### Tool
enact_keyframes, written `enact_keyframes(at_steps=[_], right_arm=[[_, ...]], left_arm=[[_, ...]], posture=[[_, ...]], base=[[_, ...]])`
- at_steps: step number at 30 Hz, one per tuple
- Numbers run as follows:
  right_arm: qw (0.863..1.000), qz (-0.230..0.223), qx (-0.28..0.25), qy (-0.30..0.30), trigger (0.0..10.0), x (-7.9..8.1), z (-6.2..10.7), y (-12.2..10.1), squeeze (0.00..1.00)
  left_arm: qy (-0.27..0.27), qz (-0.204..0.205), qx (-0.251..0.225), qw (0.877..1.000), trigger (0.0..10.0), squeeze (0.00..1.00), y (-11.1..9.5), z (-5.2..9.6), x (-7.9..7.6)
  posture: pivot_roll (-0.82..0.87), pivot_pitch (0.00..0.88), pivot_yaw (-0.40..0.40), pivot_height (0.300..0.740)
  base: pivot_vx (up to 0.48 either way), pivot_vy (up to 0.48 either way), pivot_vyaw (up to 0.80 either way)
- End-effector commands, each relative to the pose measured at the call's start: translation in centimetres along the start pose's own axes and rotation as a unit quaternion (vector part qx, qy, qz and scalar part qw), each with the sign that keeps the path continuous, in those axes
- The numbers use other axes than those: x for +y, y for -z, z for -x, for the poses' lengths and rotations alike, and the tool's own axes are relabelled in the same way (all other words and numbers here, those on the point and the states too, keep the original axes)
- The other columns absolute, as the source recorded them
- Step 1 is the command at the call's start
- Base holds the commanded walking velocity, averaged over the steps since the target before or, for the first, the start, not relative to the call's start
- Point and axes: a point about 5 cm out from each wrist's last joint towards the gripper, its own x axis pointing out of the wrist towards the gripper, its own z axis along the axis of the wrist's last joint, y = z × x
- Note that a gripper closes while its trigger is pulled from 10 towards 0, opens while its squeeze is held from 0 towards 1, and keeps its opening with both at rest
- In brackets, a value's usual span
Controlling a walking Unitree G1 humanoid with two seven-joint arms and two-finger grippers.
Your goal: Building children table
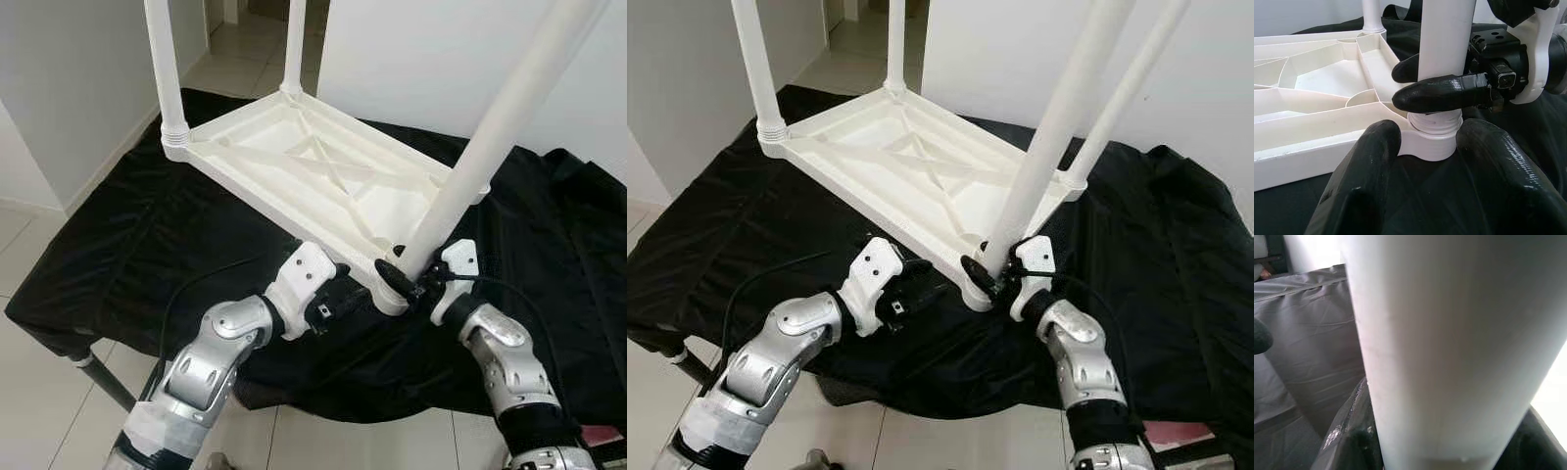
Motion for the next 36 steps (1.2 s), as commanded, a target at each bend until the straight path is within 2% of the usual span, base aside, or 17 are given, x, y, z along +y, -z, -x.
enact_keyframes(at_steps=[1, 4, 10, 14, 16, 17, 20, 25, 28, 29, 30, 33, 35, 36], right_arm=[[1.000, -0.012, -0.008, 0.018, 10.0, 0.0, 0.4, -0.2, 0.00], [0.999, -0.032, -0.018, 0.037, 10.0, 0.1, 0.6, -0.4, 0.00], [0.996, -0.040, -0.032, 0.070, 10.0, 0.3, 1.0, -0.9, 0.00], [0.992, -0.043, -0.034, 0.115, 10.0, 0.6, 1.3, -0.9, 0.00], [0.982, -0.060, -0.046, 0.175, 10.0, 0.8, 1.7, -0.8, 0.00], [0.982, -0.060, -0.046, 0.175, 10.0, 0.8, 1.7, -0.8, 0.00], [0.966, -0.074, -0.039, 0.244, 10.0, 1.5, 2.1, -0.2, 0.00], [0.954, -0.078, -0.027, 0.287, 10.0, 1.9, 2.2, 0.3, 0.00], [0.933, -0.066, -0.012, 0.352, 10.0, 2.0, 2.6, 0.6, 0.00], [0.933, -0.066, -0.012, 0.352, 10.0, 2.0, 2.6, 0.6, 0.00], [0.927, -0.080, -0.012, 0.367, 10.0, 2.1, 2.4, 0.6, 0.00], [0.928, -0.084, -0.017, 0.363, 10.0, 2.5, 1.9, 0.4, 0.00], [0.936, -0.083, -0.029, 0.340, 10.0, 3.1, 1.3, -0.1, 0.00], [0.936, -0.083, -0.029, 0.340, 10.0, 3.1, 1.3, -0.1, 0.00]], left_arm=[[-0.007, 0.005, 0.007, 1.000, 10.0, 0.00, 0.5, -0.2, -0.2], [-0.005, 0.006, 0.007, 1.000, 10.0, 0.00, 0.5, -0.2, -0.3], [-0.001, 0.007, 0.007, 1.000, 10.0, 0.00, 0.6, -0.1, -0.5], [0.000, 0.007, 0.007, 1.000, 10.0, 0.00, 0.5, -0.1, -0.6], [0.000, 0.006, 0.008, 1.000, 10.0, 0.00, 0.5, -0.1, -0.6], [0.000, 0.006, 0.008, 1.000, 10.0, 0.00, 0.5, -0.1, -0.6], [0.000, 0.006, 0.009, 1.000, 10.0, 0.00, 0.6, 0.0, -0.7], [0.001, 0.007, 0.009, 1.000, 10.0, 0.00, 0.6, 0.1, -0.8], [-0.002, 0.006, 0.009, 1.000, 10.0, 0.00, 0.6, 0.1, -0.6], [-0.002, 0.006, 0.009, 1.000, 10.0, 0.00, 0.6, 0.1, -0.6], [-0.002, 0.006, 0.009, 1.000, 10.0, 0.00, 0.6, 0.1, -0.6], [-0.002, 0.007, 0.008, 1.000, 10.0, 0.00, 0.6, 0.1, -0.6], [0.002, 0.006, 0.008, 1.000, 10.0, 0.00, 0.6, 0.0, -0.7], [0.002, 0.006, 0.008, 1.000, 10.0, 0.00, 0.6, 0.0, -0.7]], posture=[[0.00, 0.036, -0.109, 0.740], [0.00, 0.038, -0.106, 0.740], [0.00, 0.037, -0.105, 0.740], [0.00, 0.037, -0.106, 0.740], [0.01, 0.039, -0.109, 0.740], [0.01, 0.039, -0.109, 0.740], [0.01, 0.041, -0.110, 0.740], [0.02, 0.041, -0.113, 0.740], [0.02, 0.039, -0.120, 0.740], [0.02, 0.039, -0.120, 0.740], [0.02, 0.038, -0.120, 0.740], [0.02, 0.035, -0.117, 0.740], [0.02, 0.031, -0.118, 0.740], [0.02, 0.031, -0.118, 0.740]], base=[[0.000, 0.000, 0.00], [0.000, 0.000, 0.00], [0.000, 0.000, 0.00], [0.000, 0.000, 0.00], [0.000, 0.000, 0.00], [0.000, 0.000, 0.00], [0.000, 0.000, 0.00], [0.000, 0.000, 0.00], [0.000, 0.000, 0.00], [0.000, 0.000, 0.00], [0.000, 0.000, 0.00], [0.000, 0.000, 0.00], [0.000, 0.000, 0.00], [0.000, 0.000, 0.00]])
